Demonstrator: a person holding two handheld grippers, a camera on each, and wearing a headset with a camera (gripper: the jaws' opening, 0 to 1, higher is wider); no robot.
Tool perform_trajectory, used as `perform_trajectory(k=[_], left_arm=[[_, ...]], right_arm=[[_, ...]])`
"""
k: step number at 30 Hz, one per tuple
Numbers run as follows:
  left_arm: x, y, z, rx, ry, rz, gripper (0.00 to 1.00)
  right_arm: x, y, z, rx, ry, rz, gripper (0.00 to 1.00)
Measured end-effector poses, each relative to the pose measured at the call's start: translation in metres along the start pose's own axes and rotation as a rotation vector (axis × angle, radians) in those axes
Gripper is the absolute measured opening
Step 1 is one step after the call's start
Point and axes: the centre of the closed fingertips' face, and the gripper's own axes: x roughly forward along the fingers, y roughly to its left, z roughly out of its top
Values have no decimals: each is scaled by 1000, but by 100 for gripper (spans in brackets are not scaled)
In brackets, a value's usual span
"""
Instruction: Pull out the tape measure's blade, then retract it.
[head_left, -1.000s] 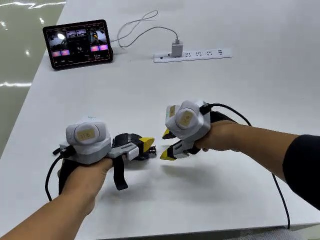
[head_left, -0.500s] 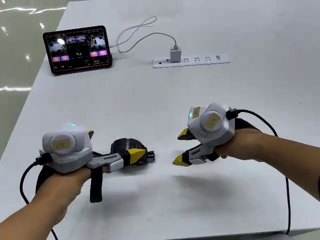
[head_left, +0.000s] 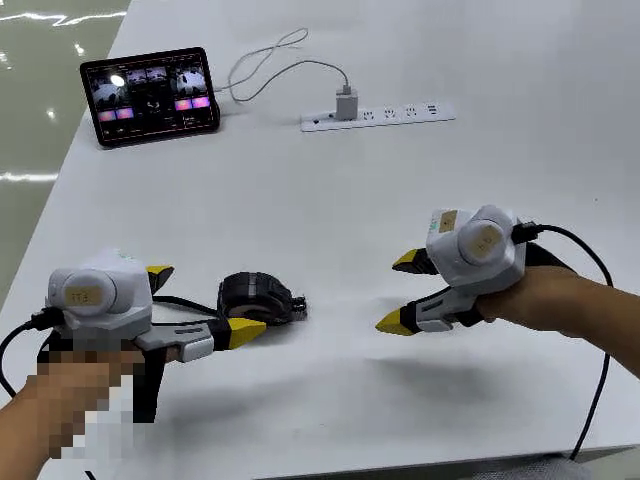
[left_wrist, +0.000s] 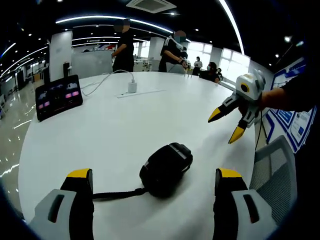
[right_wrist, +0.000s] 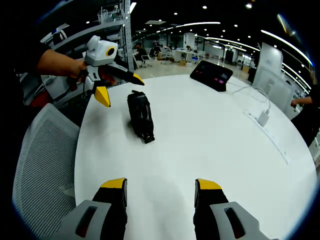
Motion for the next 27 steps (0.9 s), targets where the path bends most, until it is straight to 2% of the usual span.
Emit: perform_trajectory(k=[3,9,13,18,22,24,27], left_arm=[[-5,1,-1,10,1,-9,99],[-15,11,-5,13,-6,14,99],[-20,17,-10,41,13,28,99],[-26,23,-14,44,17,33,99],[-30,23,-19,46,21,21,99],[-32,22,-22,49,23,9,99],[-34,22,-26,73,36,7,99]], right_arm=[[-9,-3,-5,27,-17,-18,53],[-25,-11,-20,81,-43,-56,56],[-36,-16,-31,110,-56,-80,59],[-48,-14,-43,126,-58,-98,61],[-60,-14,-55,129,-51,-108,65],[-67,-15,-60,137,-66,-115,67],[-75,-18,-70,156,-65,-128,71]])
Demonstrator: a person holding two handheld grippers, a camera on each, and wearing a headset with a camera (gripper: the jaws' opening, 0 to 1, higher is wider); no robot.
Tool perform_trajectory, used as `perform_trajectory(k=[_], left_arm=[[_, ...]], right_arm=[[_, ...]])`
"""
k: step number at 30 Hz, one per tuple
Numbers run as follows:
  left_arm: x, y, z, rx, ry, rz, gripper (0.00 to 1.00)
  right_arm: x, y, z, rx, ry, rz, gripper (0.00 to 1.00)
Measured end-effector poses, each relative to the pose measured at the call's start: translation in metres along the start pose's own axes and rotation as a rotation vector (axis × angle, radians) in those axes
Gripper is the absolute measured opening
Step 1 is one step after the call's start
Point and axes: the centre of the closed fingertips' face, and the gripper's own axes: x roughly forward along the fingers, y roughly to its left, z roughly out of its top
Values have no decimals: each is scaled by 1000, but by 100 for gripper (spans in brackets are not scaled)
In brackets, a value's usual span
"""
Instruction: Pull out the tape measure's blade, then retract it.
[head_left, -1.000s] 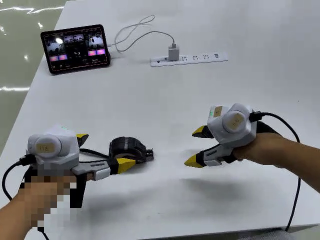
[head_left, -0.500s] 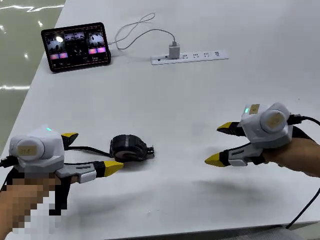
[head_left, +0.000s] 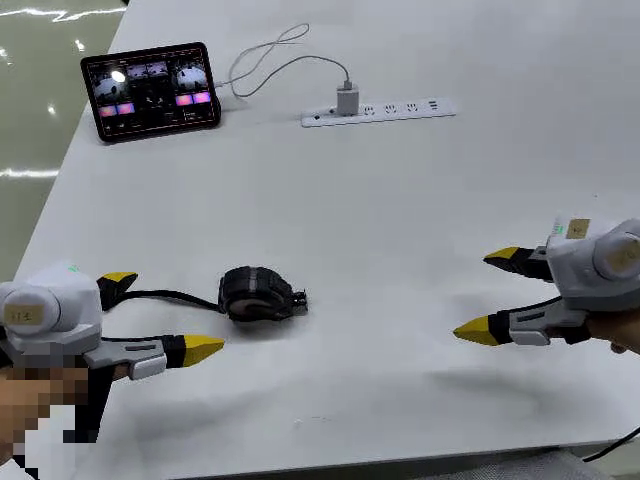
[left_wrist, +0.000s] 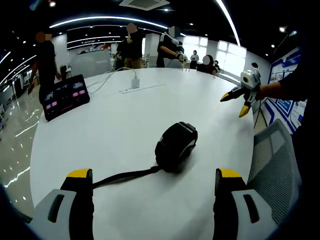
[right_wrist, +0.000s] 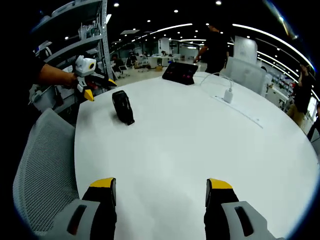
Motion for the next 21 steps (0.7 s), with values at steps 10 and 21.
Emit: perform_trajectory(k=[10,21], left_arm=[[-9,5,-11,9,17,6,99],[-13,8,-16,0,25,16,99]], right_arm=[[-22,-14,-33,39,36,-43,76],[-34,-19,-46,58,44,-56,79]])
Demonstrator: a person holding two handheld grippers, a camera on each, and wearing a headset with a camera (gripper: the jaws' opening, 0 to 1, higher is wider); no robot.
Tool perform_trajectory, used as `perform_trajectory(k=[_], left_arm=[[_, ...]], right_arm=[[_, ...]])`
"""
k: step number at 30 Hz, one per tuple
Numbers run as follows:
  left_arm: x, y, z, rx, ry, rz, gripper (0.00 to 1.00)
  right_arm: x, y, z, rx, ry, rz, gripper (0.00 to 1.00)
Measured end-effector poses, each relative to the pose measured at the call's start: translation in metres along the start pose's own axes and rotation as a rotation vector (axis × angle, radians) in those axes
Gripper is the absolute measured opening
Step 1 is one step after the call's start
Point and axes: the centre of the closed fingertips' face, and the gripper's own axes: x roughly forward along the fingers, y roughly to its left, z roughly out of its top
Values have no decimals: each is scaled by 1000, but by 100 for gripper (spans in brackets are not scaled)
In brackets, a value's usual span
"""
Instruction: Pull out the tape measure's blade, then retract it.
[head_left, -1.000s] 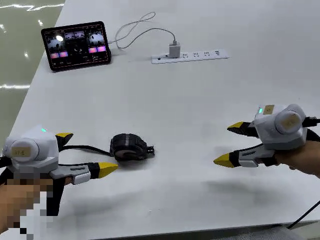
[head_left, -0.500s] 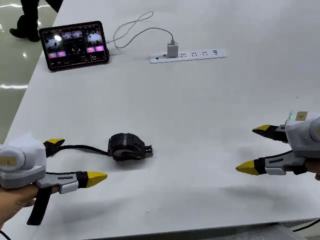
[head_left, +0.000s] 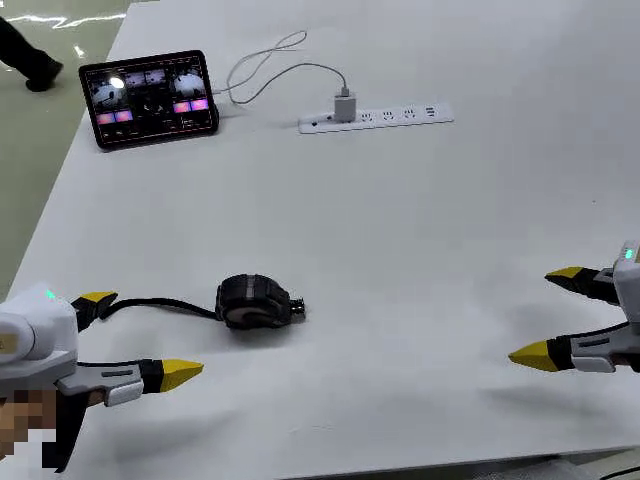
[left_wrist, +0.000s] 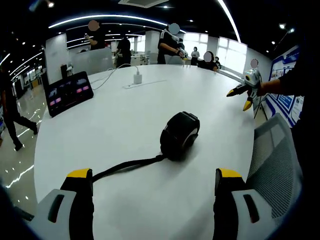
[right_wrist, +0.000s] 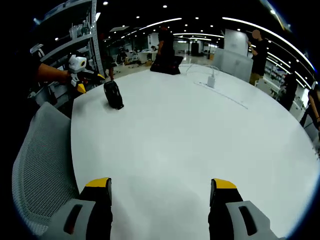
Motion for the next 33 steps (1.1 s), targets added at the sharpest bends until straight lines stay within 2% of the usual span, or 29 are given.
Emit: perform_trajectory(k=[7,12,16,17,18,20,26,33], left_arm=[[-2,0,-8,21,15,-2,99],[-4,1,-9,30,14,9,99],[-6,-1,-9,38,10,8,99],[-6,-4,-10,22,12,-10,99],[-6,-4,-13,14,26,-9,99],[-6,-3,-14,37,32,7,99],[-7,-3,-14,19,54,13,99],[-7,-5,-15,15,70,5,99]], right_arm=[[-7,-2,-7,14,-4,1,87],[-14,-7,-14,22,1,-2,99],[-20,-12,-17,28,-9,-10,99],[-21,-12,-19,29,-8,-11,99],[-21,-12,-19,30,-8,-10,99],[-21,-10,-21,27,-3,-10,99],[-23,-5,-21,35,-3,6,99],[-29,-12,-22,30,-6,-16,99]])
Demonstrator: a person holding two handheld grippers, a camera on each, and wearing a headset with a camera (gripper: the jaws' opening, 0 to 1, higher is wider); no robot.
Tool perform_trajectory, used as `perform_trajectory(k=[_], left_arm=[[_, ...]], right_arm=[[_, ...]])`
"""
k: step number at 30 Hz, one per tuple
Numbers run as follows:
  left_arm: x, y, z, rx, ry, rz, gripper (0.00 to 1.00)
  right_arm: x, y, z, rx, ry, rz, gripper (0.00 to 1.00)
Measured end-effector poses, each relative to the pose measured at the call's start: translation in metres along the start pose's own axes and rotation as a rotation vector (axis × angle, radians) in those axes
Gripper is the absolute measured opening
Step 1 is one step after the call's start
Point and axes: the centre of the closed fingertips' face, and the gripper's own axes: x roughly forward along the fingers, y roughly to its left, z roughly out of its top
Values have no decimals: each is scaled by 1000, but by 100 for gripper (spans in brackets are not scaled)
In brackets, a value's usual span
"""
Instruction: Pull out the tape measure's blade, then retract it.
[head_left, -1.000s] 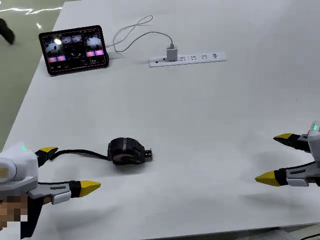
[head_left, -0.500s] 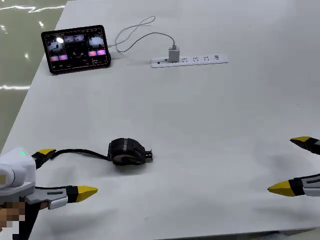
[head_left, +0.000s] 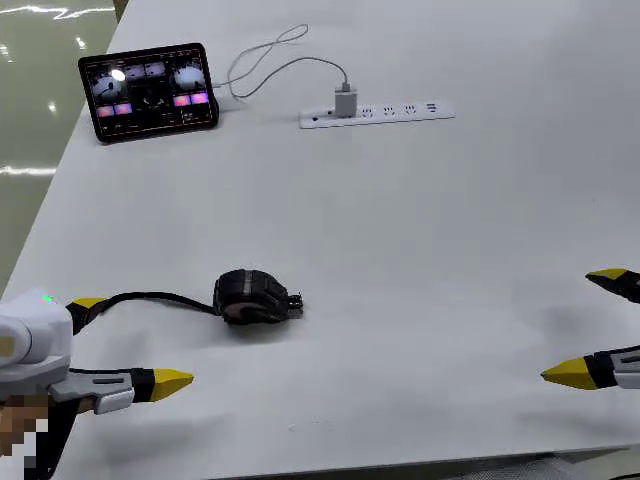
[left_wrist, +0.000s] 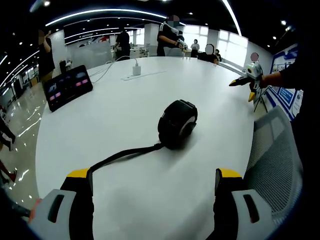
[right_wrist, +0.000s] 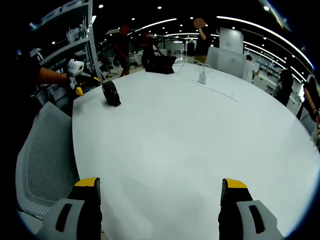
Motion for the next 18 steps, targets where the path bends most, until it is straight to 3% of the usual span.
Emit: perform_trajectory(k=[18], left_arm=[[1,3,10,-30,-17,-16,99]], right_arm=[[-7,-1,-4,19,2,-2,99]])
